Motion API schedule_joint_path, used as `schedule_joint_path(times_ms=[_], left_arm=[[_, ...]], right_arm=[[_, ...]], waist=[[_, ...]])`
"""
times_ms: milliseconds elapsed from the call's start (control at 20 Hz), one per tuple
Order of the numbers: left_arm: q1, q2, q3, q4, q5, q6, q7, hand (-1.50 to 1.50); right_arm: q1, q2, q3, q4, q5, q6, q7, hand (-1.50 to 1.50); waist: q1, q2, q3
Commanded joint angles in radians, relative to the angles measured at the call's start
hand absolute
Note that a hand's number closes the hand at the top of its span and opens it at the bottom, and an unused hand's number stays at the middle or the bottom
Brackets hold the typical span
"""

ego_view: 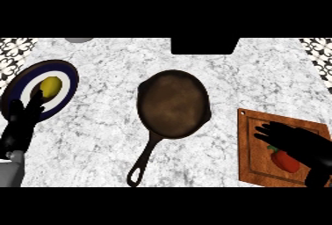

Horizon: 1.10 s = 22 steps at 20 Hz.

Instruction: Pick the bell pepper from the cutting board and place it in the pan

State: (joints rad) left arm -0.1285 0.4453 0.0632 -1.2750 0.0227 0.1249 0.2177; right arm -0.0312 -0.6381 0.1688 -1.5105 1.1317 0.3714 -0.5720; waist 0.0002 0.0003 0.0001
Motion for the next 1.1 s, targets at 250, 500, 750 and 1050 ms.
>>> schedule_joint_path(times_ms=[250, 500, 750, 1050], left_arm=[[0.009, -0.033, 0.038, 0.019, -0.048, -0.040, -0.033, 0.00], [0.032, -0.048, 0.031, -0.022, -0.070, -0.017, -0.012, 0.00], [0.007, -0.032, 0.071, -0.046, -0.064, -0.065, 0.038, 0.00], [0.023, -0.065, 0.056, -0.078, -0.083, -0.028, 0.049, 0.00]], right_arm=[[0.016, 0.077, 0.010, 0.082, 0.131, -0.107, -0.017, 1.50], [-0.007, 0.072, -0.016, 0.106, 0.148, -0.261, -0.094, 1.50], [-0.079, 0.101, -0.075, 0.254, 0.147, -0.303, -0.162, 1.50], [-0.006, 0.198, -0.169, 0.136, 0.096, -0.119, 0.121, 1.50]], waist=[[-0.001, 0.000, 0.000], [0.000, 0.000, 0.000], [0.002, 0.000, 0.000], [-0.017, -0.005, -0.001]])
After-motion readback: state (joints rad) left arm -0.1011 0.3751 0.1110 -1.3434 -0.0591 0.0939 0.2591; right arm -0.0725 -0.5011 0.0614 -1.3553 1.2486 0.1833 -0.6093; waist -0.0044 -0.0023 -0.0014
